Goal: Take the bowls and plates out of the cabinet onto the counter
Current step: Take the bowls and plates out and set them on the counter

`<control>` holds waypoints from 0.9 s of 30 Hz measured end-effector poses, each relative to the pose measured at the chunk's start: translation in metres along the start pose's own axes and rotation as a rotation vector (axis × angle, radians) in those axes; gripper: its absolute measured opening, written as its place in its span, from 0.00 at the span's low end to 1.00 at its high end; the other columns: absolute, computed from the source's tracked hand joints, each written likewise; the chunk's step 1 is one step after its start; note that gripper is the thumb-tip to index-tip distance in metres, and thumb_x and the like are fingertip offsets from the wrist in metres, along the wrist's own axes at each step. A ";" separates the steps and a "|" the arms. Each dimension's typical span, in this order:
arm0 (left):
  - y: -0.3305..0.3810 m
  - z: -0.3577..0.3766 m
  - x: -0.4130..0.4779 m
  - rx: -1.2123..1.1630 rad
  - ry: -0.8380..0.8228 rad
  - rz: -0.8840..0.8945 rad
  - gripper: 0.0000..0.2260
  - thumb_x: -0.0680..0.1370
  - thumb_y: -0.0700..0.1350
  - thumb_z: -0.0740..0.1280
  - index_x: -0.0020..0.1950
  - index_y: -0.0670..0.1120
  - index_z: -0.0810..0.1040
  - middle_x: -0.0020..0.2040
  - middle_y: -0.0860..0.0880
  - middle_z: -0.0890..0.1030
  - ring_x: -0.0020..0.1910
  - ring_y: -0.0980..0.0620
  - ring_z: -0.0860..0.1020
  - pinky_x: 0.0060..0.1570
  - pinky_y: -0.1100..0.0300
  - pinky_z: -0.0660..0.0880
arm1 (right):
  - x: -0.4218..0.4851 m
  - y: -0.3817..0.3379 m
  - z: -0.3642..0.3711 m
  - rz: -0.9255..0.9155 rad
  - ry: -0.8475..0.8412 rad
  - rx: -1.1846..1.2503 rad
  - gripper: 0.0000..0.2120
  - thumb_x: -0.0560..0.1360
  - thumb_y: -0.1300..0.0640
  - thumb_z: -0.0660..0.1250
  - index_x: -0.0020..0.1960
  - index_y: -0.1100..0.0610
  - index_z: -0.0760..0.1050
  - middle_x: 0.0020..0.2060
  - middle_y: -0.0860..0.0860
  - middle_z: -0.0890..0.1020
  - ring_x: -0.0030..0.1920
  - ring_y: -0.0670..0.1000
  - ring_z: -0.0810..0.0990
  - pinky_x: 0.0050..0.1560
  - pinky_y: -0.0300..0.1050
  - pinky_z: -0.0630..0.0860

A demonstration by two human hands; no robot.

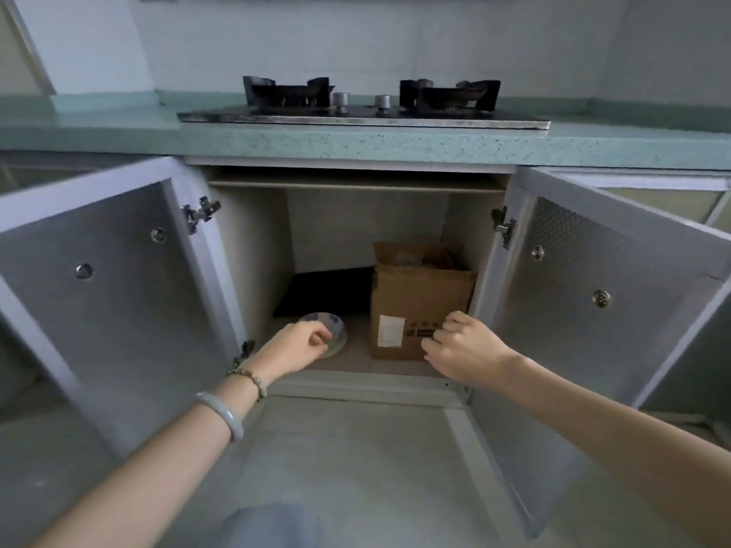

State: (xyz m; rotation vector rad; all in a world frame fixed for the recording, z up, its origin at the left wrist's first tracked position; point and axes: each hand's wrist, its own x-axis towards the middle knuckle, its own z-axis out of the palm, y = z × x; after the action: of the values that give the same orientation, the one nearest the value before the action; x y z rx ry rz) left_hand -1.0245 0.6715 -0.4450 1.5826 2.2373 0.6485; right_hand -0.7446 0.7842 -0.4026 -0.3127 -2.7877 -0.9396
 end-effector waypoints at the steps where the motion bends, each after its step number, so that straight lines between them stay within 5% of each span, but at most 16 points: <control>1: -0.012 0.001 0.001 -0.020 0.008 -0.029 0.11 0.77 0.46 0.65 0.58 0.52 0.80 0.46 0.55 0.79 0.48 0.56 0.79 0.48 0.66 0.72 | 0.009 -0.004 0.008 0.002 -0.006 0.013 0.08 0.65 0.53 0.76 0.33 0.54 0.79 0.25 0.49 0.79 0.26 0.52 0.78 0.37 0.42 0.78; 5: -0.061 0.014 0.018 -0.100 0.017 -0.121 0.14 0.76 0.45 0.67 0.62 0.48 0.76 0.52 0.51 0.79 0.50 0.55 0.78 0.51 0.66 0.70 | 0.047 -0.021 0.046 0.045 -0.045 0.143 0.09 0.64 0.52 0.77 0.36 0.54 0.80 0.28 0.49 0.81 0.29 0.51 0.81 0.34 0.41 0.77; 9: -0.113 0.027 0.051 -0.140 -0.005 -0.221 0.16 0.76 0.45 0.68 0.64 0.47 0.74 0.59 0.47 0.77 0.57 0.51 0.76 0.58 0.59 0.72 | 0.091 -0.039 0.109 0.107 -0.230 0.342 0.14 0.80 0.50 0.58 0.59 0.57 0.73 0.53 0.54 0.81 0.55 0.55 0.79 0.54 0.49 0.74; 11: -0.142 0.035 0.076 -0.182 0.006 -0.292 0.18 0.76 0.44 0.68 0.65 0.45 0.74 0.61 0.45 0.77 0.59 0.48 0.76 0.59 0.56 0.73 | 0.115 -0.046 0.144 0.187 -0.260 0.473 0.16 0.81 0.49 0.54 0.63 0.56 0.71 0.58 0.52 0.79 0.59 0.54 0.76 0.55 0.48 0.74; 15: -0.199 0.057 0.138 -0.243 0.031 -0.413 0.21 0.76 0.42 0.68 0.68 0.42 0.71 0.63 0.43 0.76 0.57 0.48 0.75 0.50 0.61 0.71 | 0.166 -0.057 0.222 0.449 -0.294 0.742 0.16 0.80 0.49 0.58 0.64 0.53 0.72 0.57 0.50 0.78 0.58 0.51 0.76 0.51 0.47 0.76; 21: -0.265 0.105 0.221 -0.334 0.102 -0.511 0.20 0.78 0.44 0.66 0.69 0.38 0.70 0.65 0.40 0.76 0.63 0.42 0.74 0.57 0.57 0.69 | 0.228 -0.078 0.331 0.905 -0.267 1.098 0.11 0.78 0.55 0.64 0.58 0.57 0.77 0.52 0.52 0.81 0.49 0.50 0.78 0.44 0.39 0.70; 25: -0.300 0.140 0.264 -0.398 0.133 -0.524 0.06 0.79 0.43 0.66 0.42 0.46 0.75 0.47 0.41 0.74 0.49 0.44 0.75 0.46 0.58 0.65 | 0.257 -0.100 0.401 1.162 -0.244 1.261 0.10 0.78 0.58 0.62 0.57 0.58 0.77 0.51 0.58 0.82 0.48 0.56 0.79 0.43 0.43 0.73; 27: -0.311 0.155 0.280 -0.450 0.170 -0.552 0.04 0.78 0.41 0.65 0.44 0.43 0.76 0.46 0.41 0.74 0.50 0.41 0.76 0.47 0.57 0.67 | 0.270 -0.108 0.428 1.233 -0.257 1.285 0.11 0.79 0.59 0.61 0.59 0.58 0.77 0.52 0.60 0.82 0.52 0.61 0.80 0.51 0.52 0.77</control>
State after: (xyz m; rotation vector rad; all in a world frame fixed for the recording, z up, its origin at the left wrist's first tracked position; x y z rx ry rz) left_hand -1.2864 0.8754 -0.7426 0.6783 2.2784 1.0435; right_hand -1.0765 0.9999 -0.7353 -1.5625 -2.0178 1.0985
